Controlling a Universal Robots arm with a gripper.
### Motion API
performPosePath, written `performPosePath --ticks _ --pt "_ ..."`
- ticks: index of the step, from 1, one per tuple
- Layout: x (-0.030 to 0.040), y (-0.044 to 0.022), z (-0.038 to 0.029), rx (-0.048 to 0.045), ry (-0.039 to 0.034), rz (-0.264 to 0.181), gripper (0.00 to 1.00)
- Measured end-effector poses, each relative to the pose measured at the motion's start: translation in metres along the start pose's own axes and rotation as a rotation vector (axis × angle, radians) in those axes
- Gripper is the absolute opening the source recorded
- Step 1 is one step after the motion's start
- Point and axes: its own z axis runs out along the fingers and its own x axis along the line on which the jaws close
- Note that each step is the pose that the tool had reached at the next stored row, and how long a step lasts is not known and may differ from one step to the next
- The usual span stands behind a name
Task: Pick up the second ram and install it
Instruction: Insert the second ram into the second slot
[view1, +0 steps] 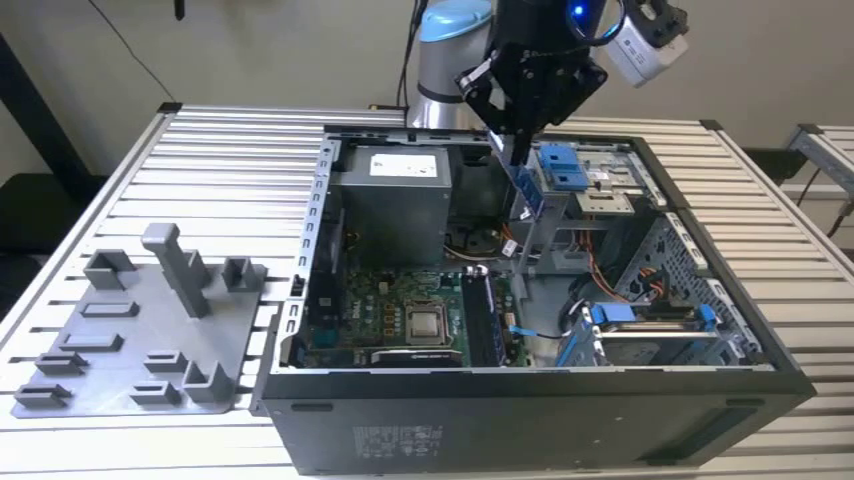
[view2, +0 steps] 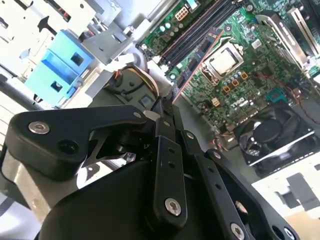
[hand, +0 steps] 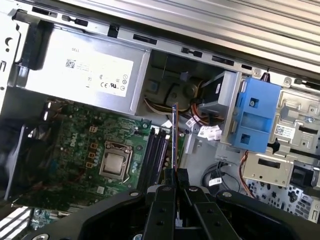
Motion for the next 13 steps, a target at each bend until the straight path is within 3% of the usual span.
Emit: performPosePath --ticks 7,13 --pt "0.0014 -0.0002 0.0052 0.0039 0.0005 0.061 0.13" --pt "0.002 -0.0004 0.0089 0.0075 0.0081 0.116 0.13"
